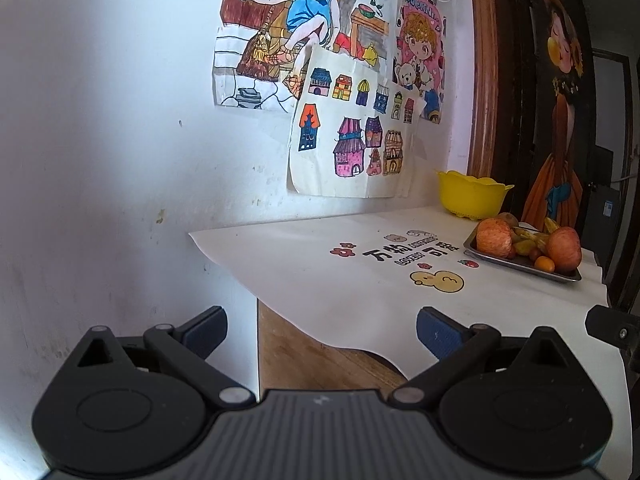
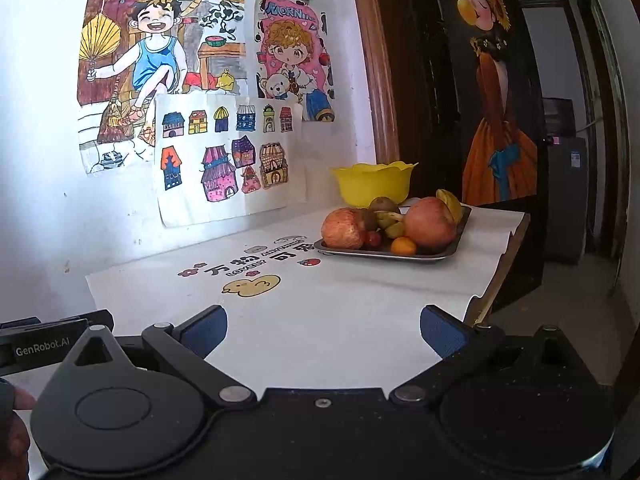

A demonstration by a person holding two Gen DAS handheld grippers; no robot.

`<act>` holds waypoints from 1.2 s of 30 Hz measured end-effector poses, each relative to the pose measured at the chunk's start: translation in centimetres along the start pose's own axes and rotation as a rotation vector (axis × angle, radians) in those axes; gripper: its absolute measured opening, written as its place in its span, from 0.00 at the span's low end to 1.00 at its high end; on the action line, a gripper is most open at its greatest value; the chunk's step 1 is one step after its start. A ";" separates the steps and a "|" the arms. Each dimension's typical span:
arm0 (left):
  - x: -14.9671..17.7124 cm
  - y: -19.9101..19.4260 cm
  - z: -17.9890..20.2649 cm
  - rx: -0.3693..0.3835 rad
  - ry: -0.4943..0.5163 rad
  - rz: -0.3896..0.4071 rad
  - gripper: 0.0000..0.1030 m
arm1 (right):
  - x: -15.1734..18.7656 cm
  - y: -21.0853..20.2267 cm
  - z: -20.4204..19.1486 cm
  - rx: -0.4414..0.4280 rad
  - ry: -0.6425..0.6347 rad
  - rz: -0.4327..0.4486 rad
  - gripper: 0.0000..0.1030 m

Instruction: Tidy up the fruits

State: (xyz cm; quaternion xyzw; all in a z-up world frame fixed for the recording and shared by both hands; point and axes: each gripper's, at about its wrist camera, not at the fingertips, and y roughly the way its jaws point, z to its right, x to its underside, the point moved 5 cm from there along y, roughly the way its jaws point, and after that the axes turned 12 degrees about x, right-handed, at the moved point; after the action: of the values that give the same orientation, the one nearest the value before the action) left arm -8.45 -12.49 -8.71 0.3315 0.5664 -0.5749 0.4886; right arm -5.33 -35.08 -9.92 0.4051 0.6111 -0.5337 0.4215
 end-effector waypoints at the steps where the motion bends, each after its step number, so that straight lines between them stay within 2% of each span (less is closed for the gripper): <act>1: 0.0 0.0 0.0 0.000 0.000 0.000 1.00 | 0.0 0.0 0.0 0.000 0.000 0.001 0.99; 36: -0.2 -0.7 0.0 -0.009 0.002 0.007 1.00 | 0.3 -0.3 -0.3 -0.019 0.003 -0.005 0.99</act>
State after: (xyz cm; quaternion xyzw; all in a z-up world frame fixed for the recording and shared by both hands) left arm -9.02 -12.58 -8.31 0.3320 0.5684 -0.5703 0.4914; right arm -5.74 -34.77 -10.09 0.4005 0.6176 -0.5283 0.4232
